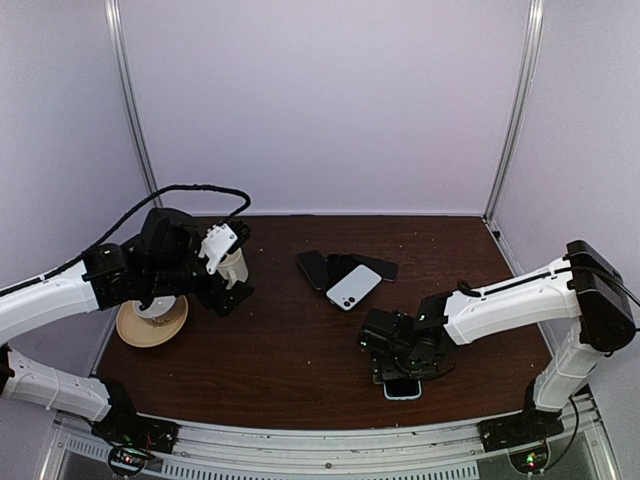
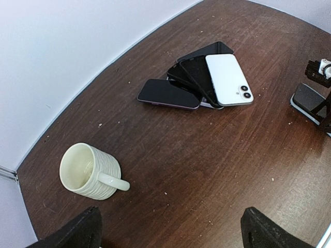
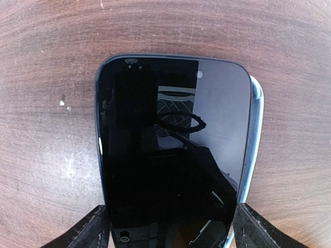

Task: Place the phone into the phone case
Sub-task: Install the phone into the phone case, then press the phone with the phone case onto the phone.

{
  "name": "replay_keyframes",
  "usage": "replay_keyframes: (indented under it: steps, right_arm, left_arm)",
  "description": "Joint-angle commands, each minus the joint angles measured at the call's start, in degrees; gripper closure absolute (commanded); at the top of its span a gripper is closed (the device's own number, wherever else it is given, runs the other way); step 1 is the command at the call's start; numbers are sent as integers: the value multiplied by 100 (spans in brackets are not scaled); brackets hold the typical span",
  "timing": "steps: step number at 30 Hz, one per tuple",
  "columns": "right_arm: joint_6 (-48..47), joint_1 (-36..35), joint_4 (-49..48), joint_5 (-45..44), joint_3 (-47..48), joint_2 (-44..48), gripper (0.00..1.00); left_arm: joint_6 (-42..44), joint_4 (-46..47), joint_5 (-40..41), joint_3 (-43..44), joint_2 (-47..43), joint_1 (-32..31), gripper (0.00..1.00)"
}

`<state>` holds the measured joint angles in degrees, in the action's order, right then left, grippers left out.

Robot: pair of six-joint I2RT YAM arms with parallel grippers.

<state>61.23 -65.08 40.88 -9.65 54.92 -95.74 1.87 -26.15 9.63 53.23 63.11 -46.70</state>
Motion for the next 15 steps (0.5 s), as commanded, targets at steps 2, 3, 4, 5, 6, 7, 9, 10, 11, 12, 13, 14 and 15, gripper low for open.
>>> replay_keyframes:
  steps: [2, 3, 4, 5, 6, 7, 9, 10, 11, 12, 13, 14, 15]
  right_arm:
    - [-16, -6, 101, 153, 37, -43, 15]
    - [-41, -5, 169, 134, 90, -6, 15]
    - [-68, -9, 267, 106, 153, 20, 15]
    - [-97, -8, 399, 90, 224, 39, 16]
    - [-129, -5, 520, 56, 291, 58, 18]
    - [-154, -9, 654, 26, 360, 83, 19]
    - [-228, -14, 842, -54, 492, 104, 24]
    - [-275, -18, 921, -101, 573, 97, 25]
    - [-376, -15, 1012, -151, 733, 72, 25]
    - [-430, -16, 1077, -204, 809, 38, 25]
    - [-524, -14, 1146, -279, 1011, -14, 25]
    - [-584, -14, 1200, -342, 1145, -78, 26]
    - [-631, -16, 1237, -393, 1253, -143, 28]
  left_arm:
    - [42, 258, -50, -15, -9, 47, 3]
    - [42, 256, -57, -15, -14, 47, 3]
    - [42, 259, -57, -15, -20, 47, 2]
    - [42, 260, -62, -15, -26, 49, 2]
    - [42, 256, -66, -15, -31, 49, 3]
    - [47, 255, -59, -15, -34, 47, 2]
    - [64, 252, -24, -15, -39, 47, 3]
    - [67, 259, 2, -15, -37, 47, 2]
    - [72, 260, 16, -15, -46, 47, 3]
    - [71, 251, 2, -15, -58, 51, 3]
    - [75, 251, -14, -15, -67, 51, 2]
    - [81, 256, -11, -19, -78, 47, 2]
    - [93, 264, 5, -27, -74, 47, 3]
